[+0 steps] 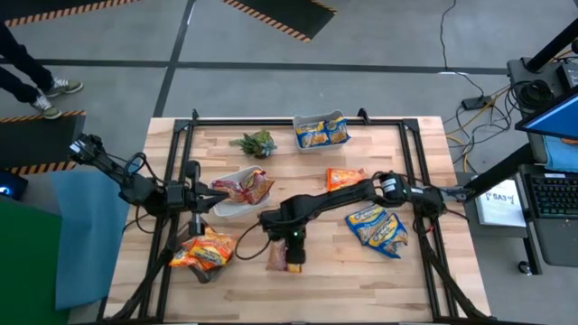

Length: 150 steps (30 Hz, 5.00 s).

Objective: Sort Maruchan noodles
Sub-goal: Put the red noodle pack into the white bin

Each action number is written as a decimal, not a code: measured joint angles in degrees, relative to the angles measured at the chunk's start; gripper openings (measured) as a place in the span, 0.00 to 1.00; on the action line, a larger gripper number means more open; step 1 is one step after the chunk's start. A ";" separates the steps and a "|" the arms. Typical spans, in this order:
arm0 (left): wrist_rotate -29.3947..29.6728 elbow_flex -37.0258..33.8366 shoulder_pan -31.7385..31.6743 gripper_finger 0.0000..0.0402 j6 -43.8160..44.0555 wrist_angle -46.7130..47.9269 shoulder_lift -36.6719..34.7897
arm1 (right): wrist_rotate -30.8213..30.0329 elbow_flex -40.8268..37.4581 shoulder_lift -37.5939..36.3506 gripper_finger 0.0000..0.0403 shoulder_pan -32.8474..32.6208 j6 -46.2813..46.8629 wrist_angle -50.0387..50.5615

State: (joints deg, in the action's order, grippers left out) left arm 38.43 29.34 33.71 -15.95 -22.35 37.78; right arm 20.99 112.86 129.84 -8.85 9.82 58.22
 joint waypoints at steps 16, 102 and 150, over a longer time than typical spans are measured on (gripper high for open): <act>0.00 0.00 0.00 0.00 -0.02 0.04 0.00 | -14.97 -0.02 -0.11 0.02 3.64 1.09 9.24; 0.03 0.04 -0.15 0.00 -30.37 -7.48 -0.26 | -24.02 -63.84 -30.37 0.83 4.83 11.69 -78.46; 0.03 0.02 -0.23 0.00 -30.53 -7.67 0.11 | -16.90 -60.72 -32.99 0.02 5.78 3.87 -91.32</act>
State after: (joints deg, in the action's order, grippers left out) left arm 38.46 29.36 33.48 -46.48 -30.02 37.89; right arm 4.09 52.13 96.85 -3.07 13.70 -33.10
